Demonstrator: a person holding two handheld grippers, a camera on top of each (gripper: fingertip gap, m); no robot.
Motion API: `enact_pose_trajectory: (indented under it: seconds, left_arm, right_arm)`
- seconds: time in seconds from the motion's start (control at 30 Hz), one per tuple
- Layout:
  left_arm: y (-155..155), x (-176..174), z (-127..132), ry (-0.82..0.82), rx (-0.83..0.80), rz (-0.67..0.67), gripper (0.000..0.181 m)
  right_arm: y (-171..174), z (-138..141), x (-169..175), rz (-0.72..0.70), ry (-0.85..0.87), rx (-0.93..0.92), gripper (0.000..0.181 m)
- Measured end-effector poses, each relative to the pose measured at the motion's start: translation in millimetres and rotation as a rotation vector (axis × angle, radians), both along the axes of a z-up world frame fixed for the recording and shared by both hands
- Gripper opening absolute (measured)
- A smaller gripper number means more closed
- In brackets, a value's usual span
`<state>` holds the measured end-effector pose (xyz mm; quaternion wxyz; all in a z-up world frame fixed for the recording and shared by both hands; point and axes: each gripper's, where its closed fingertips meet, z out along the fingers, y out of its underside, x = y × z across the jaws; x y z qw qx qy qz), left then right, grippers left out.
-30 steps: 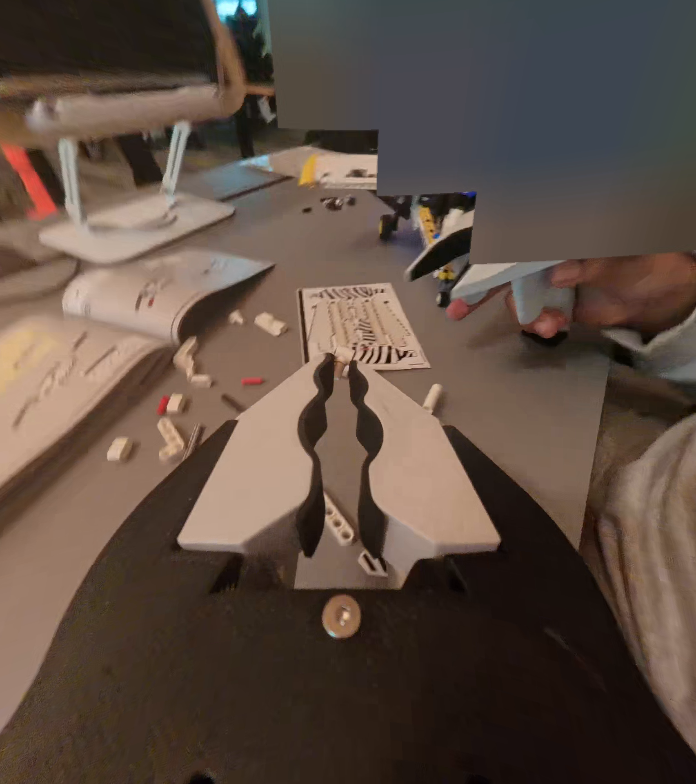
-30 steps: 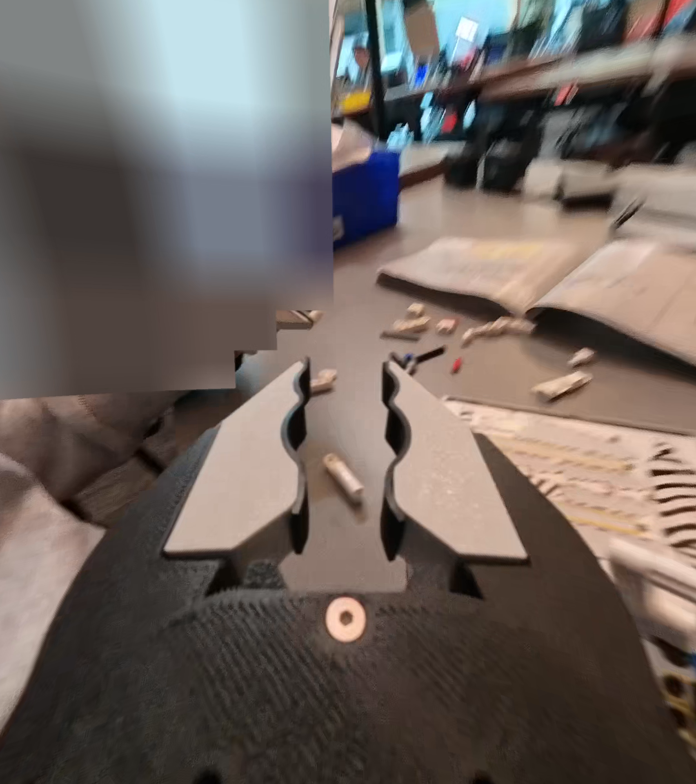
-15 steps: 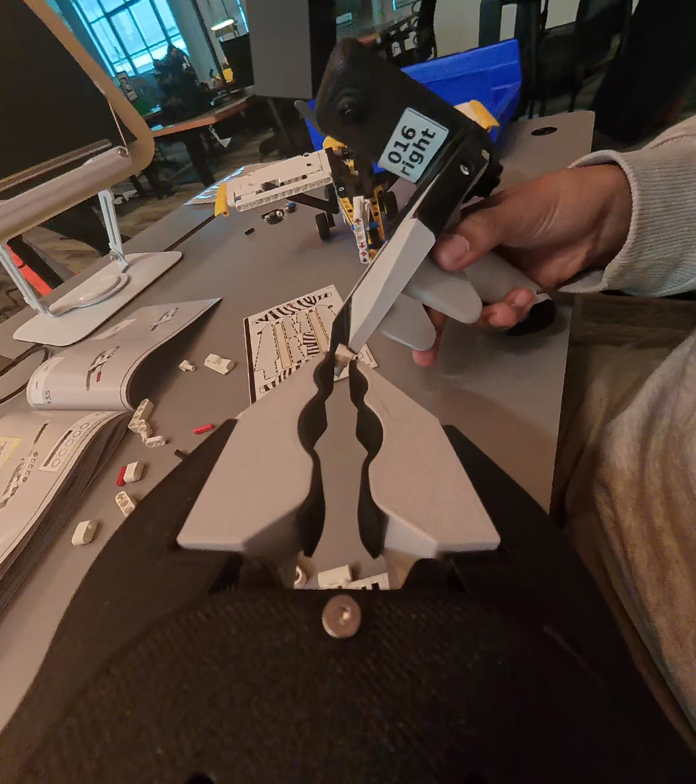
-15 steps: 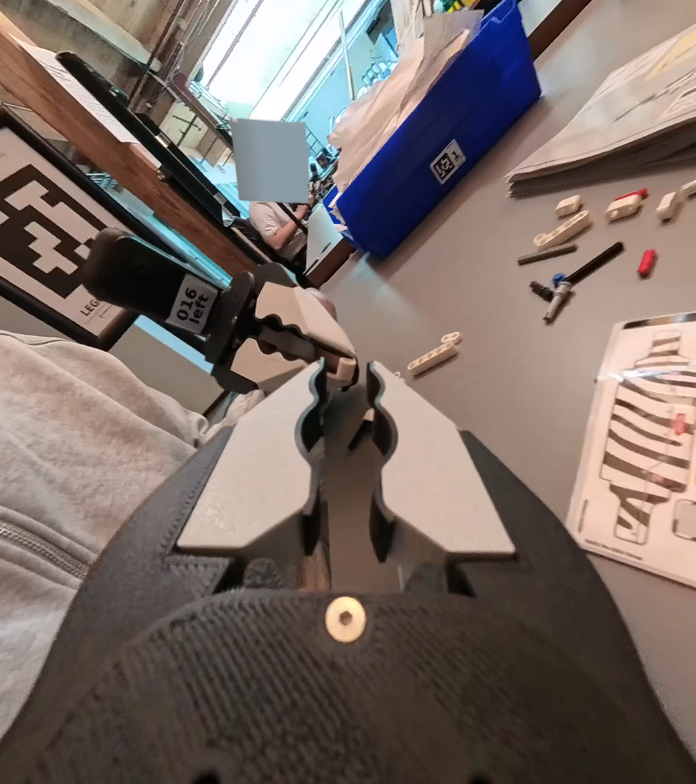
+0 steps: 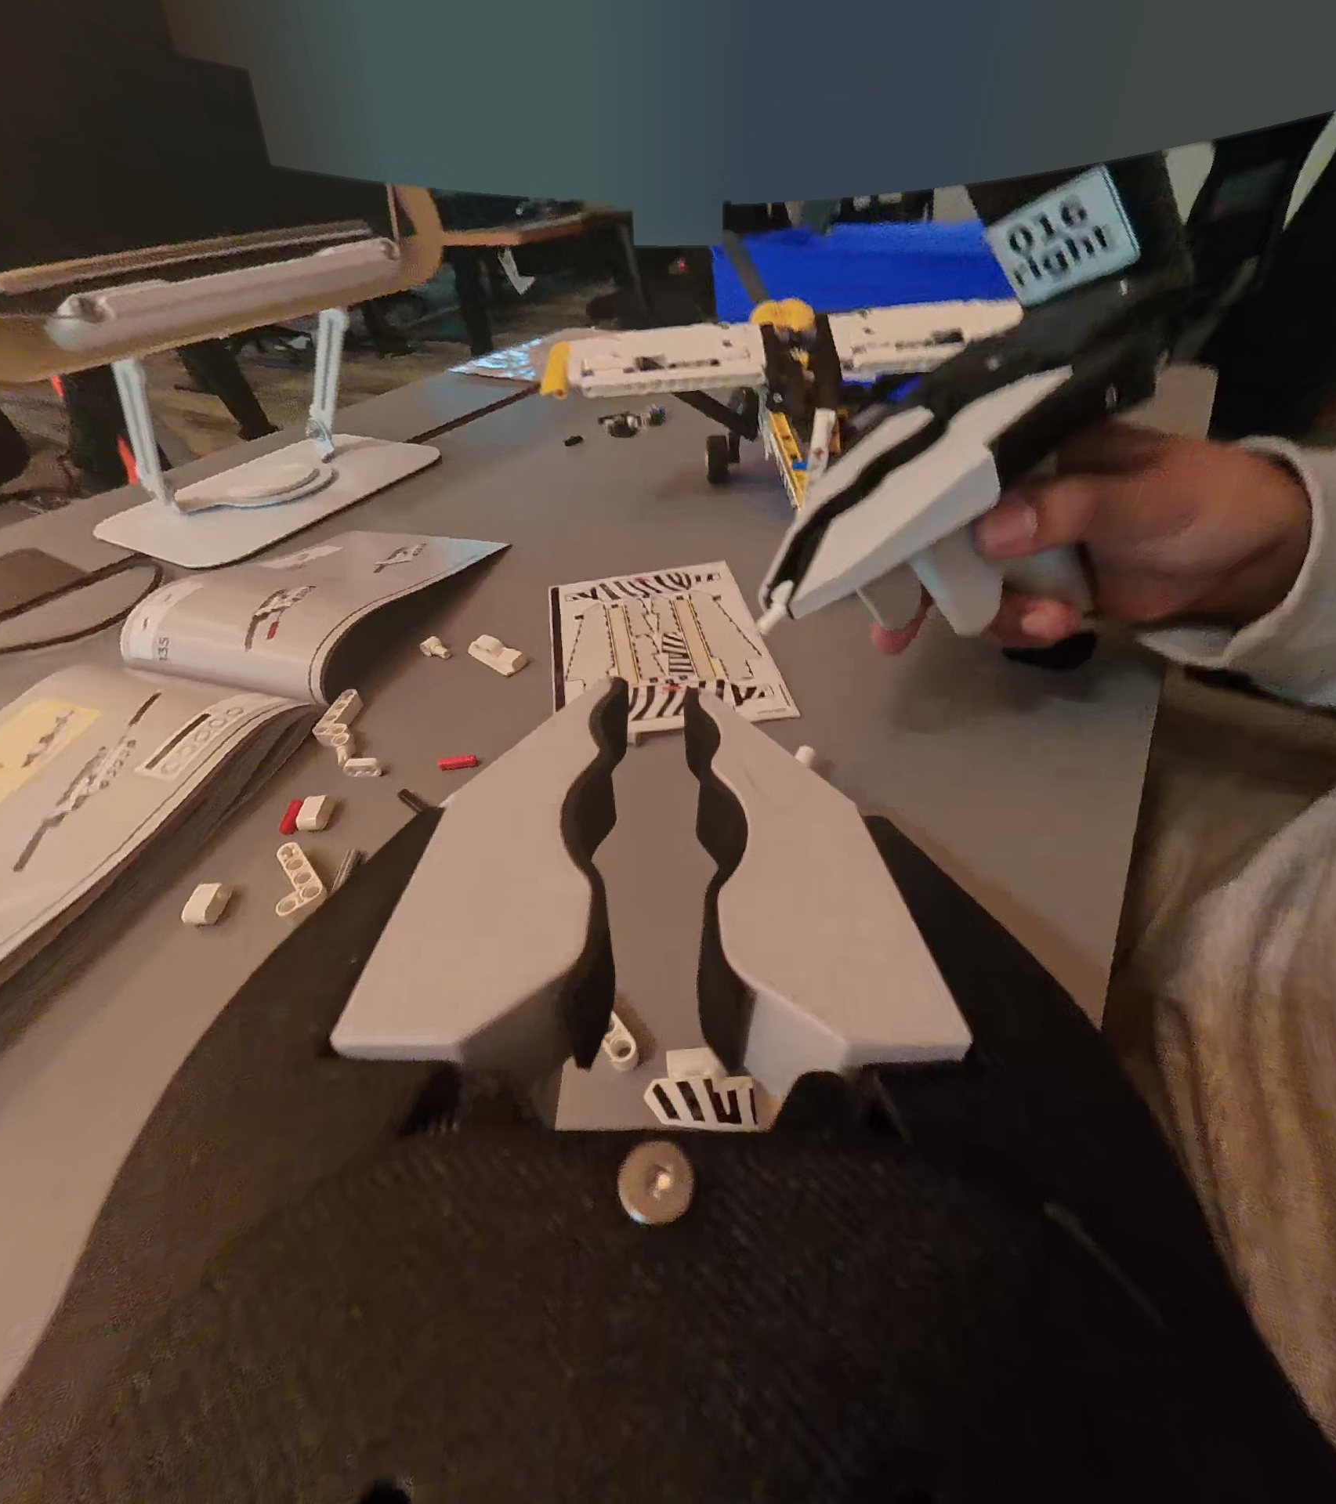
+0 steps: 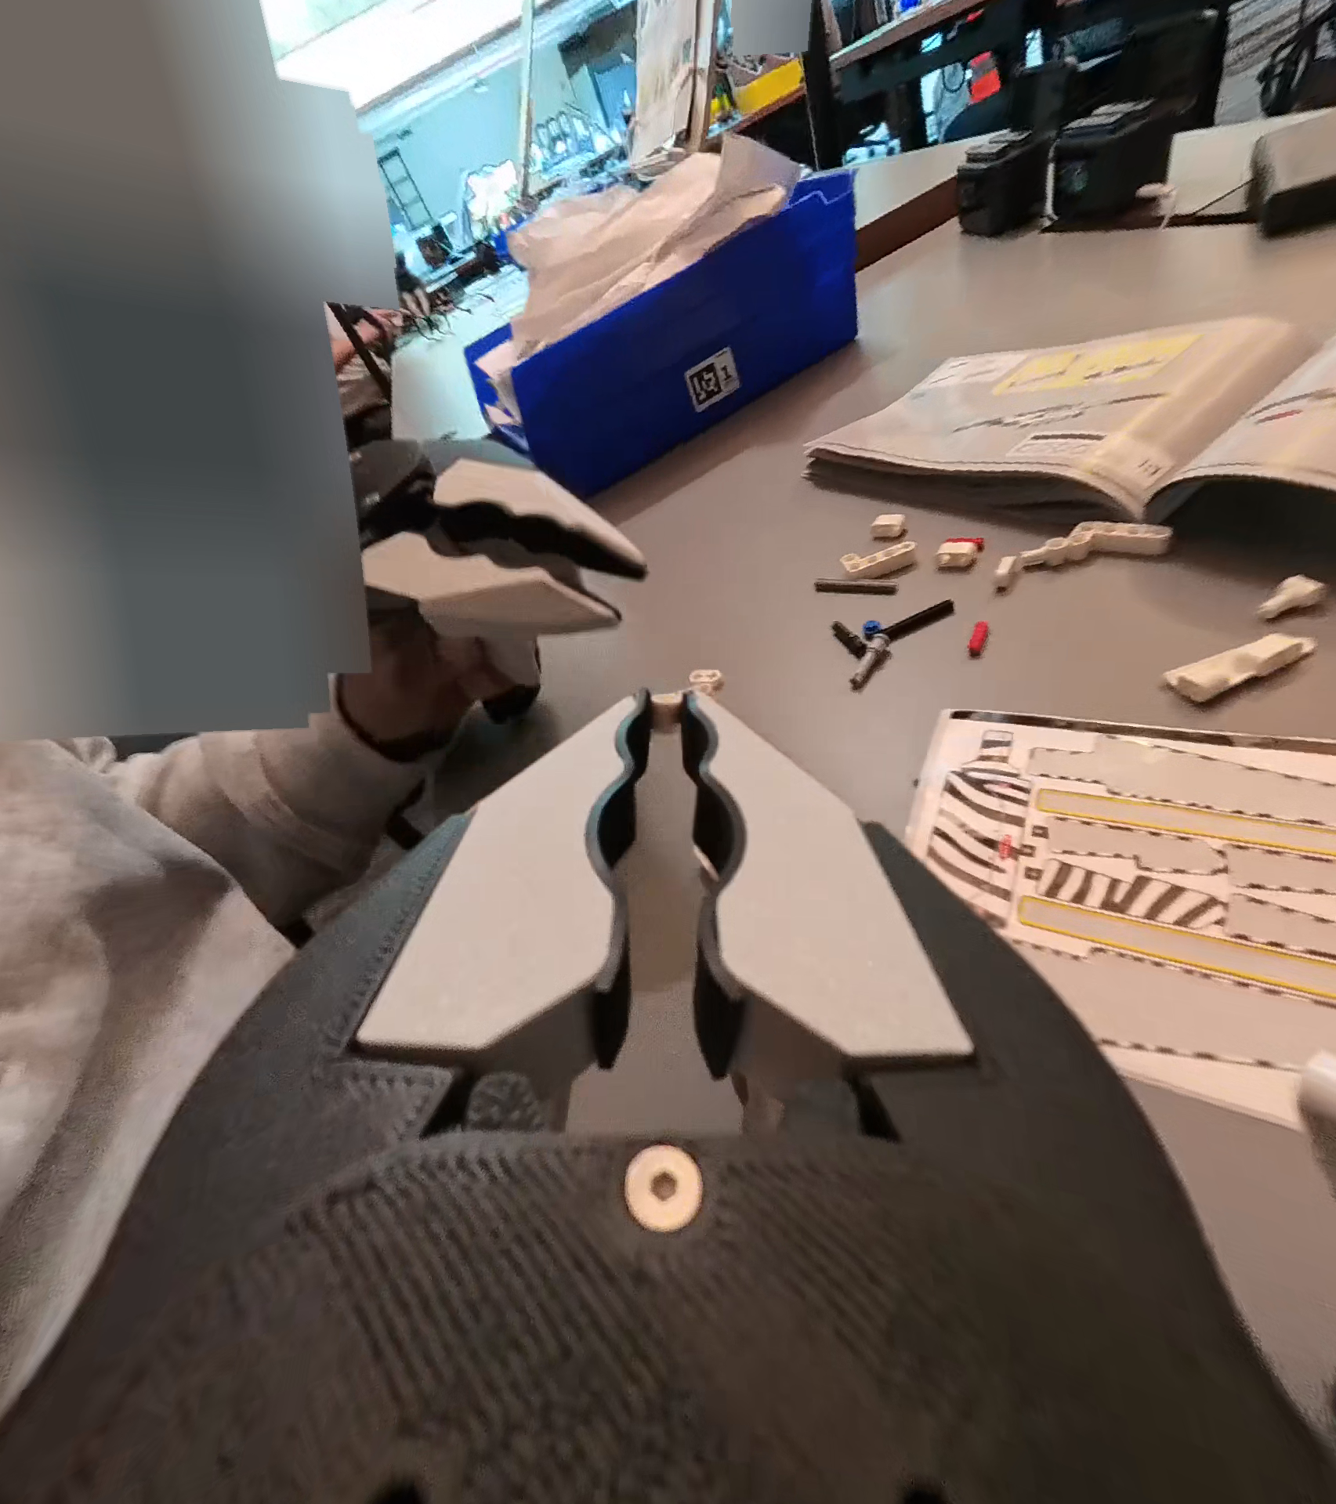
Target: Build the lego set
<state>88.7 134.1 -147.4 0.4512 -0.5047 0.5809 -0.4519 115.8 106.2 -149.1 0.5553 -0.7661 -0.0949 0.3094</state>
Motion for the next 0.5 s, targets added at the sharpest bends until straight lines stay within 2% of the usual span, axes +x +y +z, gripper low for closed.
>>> enact_pose_trajectory:
  seconds: [0.1, 0.23, 0.5]
  left_arm:
    - [9.6, -4.6, 8.0, -0.055, -0.097, 0.009, 0.013]
    - [16.5, -8.3, 13.6, -0.101, -0.192, 0.0, 0.015]
    - [11.8, -5.0, 10.2, -0.075, -0.208, -0.026, 0.019]
  right_arm:
    - [0.4, -2.2, -3.7, 0.001, -0.035, 0.035, 0.006]
    - [6.0, 6.6, -9.3, 0.021, 0.026, 0.097, 0.006]
    - [13.4, 28.5, -3.2, 0.084, 0.127, 0.239, 0.006]
